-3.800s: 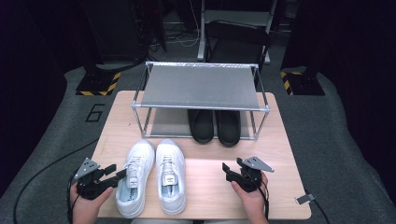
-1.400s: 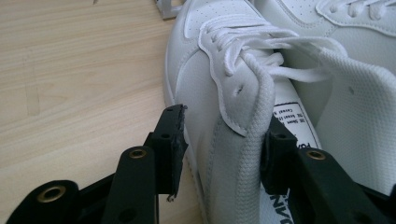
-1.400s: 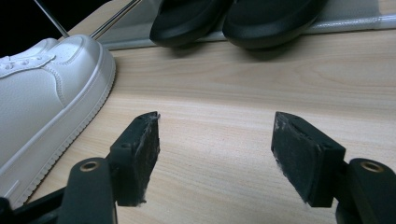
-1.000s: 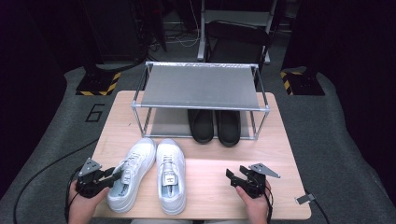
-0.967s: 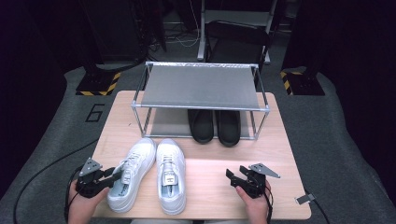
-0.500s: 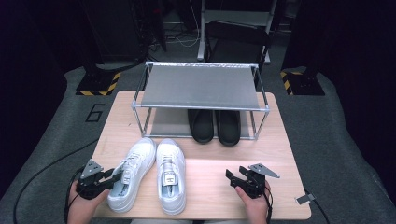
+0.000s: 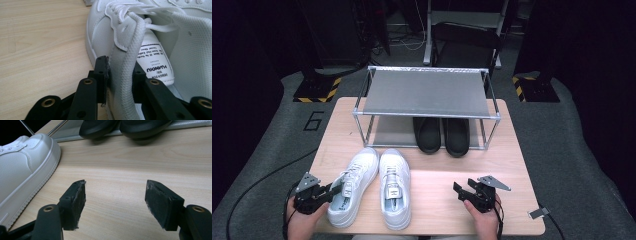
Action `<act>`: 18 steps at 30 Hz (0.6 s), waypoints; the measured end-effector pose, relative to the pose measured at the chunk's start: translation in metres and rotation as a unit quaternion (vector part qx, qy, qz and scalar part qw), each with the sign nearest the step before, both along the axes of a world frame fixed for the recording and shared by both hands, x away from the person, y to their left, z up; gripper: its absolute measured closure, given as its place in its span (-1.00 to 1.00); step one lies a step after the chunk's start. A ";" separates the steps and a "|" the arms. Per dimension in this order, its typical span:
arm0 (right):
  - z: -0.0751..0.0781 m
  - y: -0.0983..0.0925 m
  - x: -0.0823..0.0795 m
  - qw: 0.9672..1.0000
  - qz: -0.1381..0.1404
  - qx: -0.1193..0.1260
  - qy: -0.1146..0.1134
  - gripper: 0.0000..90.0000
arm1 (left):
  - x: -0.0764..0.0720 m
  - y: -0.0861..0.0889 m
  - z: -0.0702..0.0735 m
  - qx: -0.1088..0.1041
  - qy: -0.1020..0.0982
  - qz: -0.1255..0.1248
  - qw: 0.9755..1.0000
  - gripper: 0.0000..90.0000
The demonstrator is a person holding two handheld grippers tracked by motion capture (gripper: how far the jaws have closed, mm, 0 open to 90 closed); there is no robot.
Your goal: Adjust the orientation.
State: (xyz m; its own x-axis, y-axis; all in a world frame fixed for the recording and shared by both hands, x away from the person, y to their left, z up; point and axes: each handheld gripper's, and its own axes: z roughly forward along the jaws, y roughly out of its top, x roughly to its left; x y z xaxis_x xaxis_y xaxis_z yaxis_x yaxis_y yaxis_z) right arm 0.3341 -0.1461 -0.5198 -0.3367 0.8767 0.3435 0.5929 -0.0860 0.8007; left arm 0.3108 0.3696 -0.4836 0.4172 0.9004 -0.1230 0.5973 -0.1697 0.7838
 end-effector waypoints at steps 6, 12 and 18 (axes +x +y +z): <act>0.000 -0.001 0.000 1.000 -0.002 0.006 0.003 -0.27 | -0.001 -0.002 0.001 0.006 -0.002 0.009 1.000 0.74; -0.001 -0.004 0.001 1.000 -0.005 0.009 -0.003 -0.27 | -0.002 -0.002 0.000 -0.003 -0.003 0.016 1.000 0.79; -0.002 -0.004 0.000 1.000 -0.009 0.011 0.003 -0.26 | -0.004 -0.001 -0.002 -0.022 -0.008 0.027 0.999 0.81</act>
